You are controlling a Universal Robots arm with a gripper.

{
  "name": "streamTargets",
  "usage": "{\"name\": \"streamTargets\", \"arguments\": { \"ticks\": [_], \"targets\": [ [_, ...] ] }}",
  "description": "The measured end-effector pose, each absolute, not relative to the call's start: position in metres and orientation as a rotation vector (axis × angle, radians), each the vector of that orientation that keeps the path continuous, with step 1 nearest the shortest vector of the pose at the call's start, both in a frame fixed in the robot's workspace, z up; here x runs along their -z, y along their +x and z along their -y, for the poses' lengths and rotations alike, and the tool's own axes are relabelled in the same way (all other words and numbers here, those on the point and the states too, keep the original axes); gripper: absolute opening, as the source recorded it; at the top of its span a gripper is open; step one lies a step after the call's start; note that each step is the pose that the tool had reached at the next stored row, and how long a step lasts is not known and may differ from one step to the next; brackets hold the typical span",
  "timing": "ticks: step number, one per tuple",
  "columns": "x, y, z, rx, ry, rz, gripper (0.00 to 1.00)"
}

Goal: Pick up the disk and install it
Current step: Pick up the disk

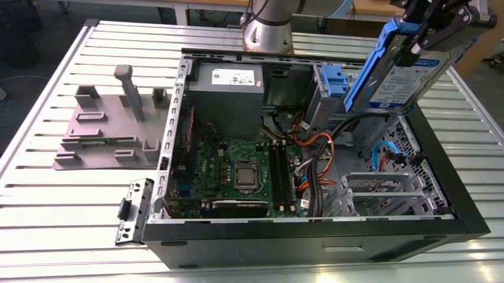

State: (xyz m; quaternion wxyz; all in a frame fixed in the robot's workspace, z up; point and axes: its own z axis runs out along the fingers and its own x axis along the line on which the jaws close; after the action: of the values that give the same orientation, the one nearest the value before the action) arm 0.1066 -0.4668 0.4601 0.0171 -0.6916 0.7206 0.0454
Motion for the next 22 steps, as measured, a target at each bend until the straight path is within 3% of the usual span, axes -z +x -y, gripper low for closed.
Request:
{"name": "streamTargets", "arguments": {
  "ticks": [22],
  "targets": [
    [-0.46,0.092,0.471,-0.141,-2.149,-2.24,0.36]
  ]
}}
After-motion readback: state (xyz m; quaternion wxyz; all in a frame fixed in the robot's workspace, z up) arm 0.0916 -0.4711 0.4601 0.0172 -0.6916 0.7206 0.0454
